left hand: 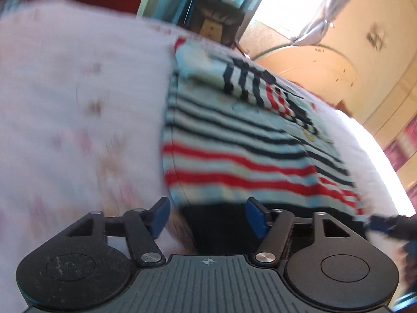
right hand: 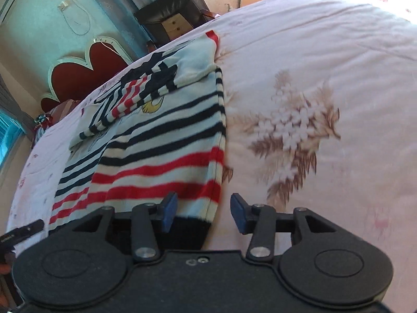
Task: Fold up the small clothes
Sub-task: 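Grasp the black ribbed hem with the right gripper while the left gripper grasps it too, then lift the hem with both grippers and fold it over toward the black collar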
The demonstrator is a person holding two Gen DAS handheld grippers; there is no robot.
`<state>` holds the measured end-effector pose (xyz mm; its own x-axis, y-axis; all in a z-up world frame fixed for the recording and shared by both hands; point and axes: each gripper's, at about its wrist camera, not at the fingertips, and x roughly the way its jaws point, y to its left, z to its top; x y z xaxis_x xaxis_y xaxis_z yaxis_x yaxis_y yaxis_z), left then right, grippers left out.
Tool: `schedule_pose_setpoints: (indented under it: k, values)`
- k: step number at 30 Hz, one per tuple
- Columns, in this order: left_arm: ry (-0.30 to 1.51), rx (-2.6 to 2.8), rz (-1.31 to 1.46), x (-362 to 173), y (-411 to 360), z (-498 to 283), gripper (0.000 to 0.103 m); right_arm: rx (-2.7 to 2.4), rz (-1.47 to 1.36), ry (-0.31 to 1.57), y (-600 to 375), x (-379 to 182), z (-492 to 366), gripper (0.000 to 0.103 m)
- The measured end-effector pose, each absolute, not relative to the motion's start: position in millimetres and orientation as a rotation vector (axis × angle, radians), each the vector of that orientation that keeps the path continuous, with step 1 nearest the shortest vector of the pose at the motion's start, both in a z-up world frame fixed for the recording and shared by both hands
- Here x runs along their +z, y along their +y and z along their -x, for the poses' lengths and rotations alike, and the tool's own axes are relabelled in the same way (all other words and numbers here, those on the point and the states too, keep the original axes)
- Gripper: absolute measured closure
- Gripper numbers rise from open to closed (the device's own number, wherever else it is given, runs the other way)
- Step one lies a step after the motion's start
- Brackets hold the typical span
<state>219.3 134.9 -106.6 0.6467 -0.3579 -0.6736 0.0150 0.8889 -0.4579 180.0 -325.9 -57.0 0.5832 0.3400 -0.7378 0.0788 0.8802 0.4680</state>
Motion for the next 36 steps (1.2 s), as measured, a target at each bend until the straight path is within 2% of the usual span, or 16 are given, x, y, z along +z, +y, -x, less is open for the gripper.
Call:
schedule_pose_setpoints:
  k: [9, 17, 18, 19, 20, 24, 27, 30, 33, 36]
  values:
    - [0.863, -0.340, 0.756, -145, 146, -231, 0.043, 0.269, -0.837, 0.993, -329, -93, -167, 0.057]
    - [0.861, -0.372, 0.754, -146, 128, -238, 0.043, 0.305, -0.878, 0.988, -324, -102, -174, 0.063]
    - [0.854, -0.365, 0.763, -146, 129, -237, 0.051, 0.309, -0.874, 0.990, -324, -103, -173, 0.069]
    - [0.858, -0.347, 0.765, -147, 129, -237, 0.081, 0.306, -0.864, 0.992, -322, -103, -176, 0.075]
    - [0.882, -0.319, 0.754, -151, 129, -238, 0.099, 0.279, -0.831, 0.993, -321, -103, -177, 0.095]
    - [0.773, -0.291, 0.783, -144, 133, -223, 0.098, 0.232, -0.709, 0.941, -313, -88, -177, 0.096]
    - [0.653, -0.321, 0.834, -130, 148, -205, 0.098, 0.293, -0.705, 0.828, -321, -61, -163, 0.097]
    - [0.720, -0.284, 0.797, -145, 153, -205, 0.098, 0.320, -0.692, 0.775, -332, -55, -151, 0.097]
    - [0.759, -0.258, 0.881, -165, 154, -208, 0.098, 0.224, -0.673, 0.943, -336, -89, -163, 0.097]
    - [0.736, -0.256, 0.919, -163, 152, -208, 0.098, 0.226, -0.776, 0.905, -342, -91, -161, 0.097]
